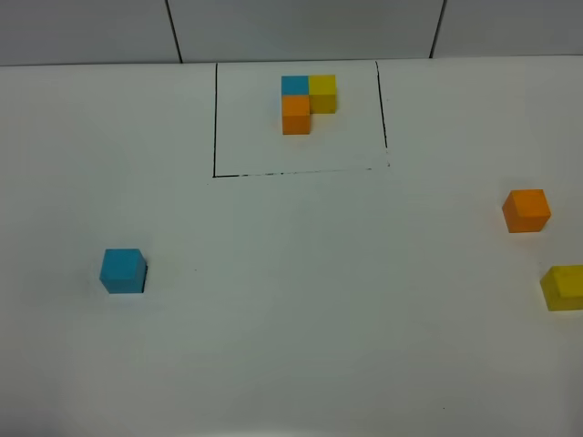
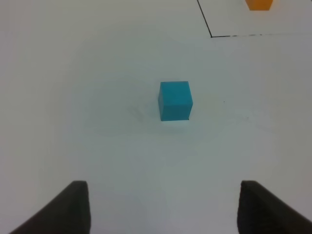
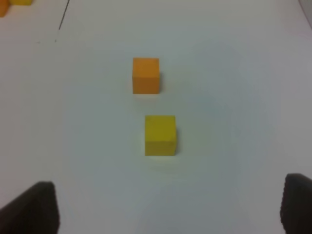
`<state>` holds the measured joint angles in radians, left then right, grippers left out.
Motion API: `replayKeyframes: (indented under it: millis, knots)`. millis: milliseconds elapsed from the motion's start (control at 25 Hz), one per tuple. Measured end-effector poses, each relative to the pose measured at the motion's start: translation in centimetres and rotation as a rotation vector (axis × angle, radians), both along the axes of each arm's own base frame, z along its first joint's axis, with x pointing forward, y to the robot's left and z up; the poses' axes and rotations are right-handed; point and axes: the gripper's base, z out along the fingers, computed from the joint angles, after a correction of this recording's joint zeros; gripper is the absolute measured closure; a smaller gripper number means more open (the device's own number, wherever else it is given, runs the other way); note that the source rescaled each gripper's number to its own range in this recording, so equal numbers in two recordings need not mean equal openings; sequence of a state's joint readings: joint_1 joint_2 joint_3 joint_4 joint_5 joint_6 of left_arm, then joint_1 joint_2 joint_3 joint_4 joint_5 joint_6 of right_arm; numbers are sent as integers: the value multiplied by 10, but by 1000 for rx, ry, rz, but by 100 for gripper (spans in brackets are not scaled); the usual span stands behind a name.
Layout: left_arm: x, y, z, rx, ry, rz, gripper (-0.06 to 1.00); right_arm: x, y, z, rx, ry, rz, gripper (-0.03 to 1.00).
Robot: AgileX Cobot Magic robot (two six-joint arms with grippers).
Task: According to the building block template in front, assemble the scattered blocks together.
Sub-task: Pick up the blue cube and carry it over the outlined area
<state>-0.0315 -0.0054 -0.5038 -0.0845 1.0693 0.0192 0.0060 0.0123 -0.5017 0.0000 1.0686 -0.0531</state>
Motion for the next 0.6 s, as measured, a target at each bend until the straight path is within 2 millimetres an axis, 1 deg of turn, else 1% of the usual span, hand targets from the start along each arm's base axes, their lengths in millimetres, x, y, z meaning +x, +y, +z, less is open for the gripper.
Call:
replayKeyframes:
  millis: [600]
  knots:
    - [0, 0, 0, -1, 0, 0, 55, 0, 0, 0, 0, 0, 0, 13]
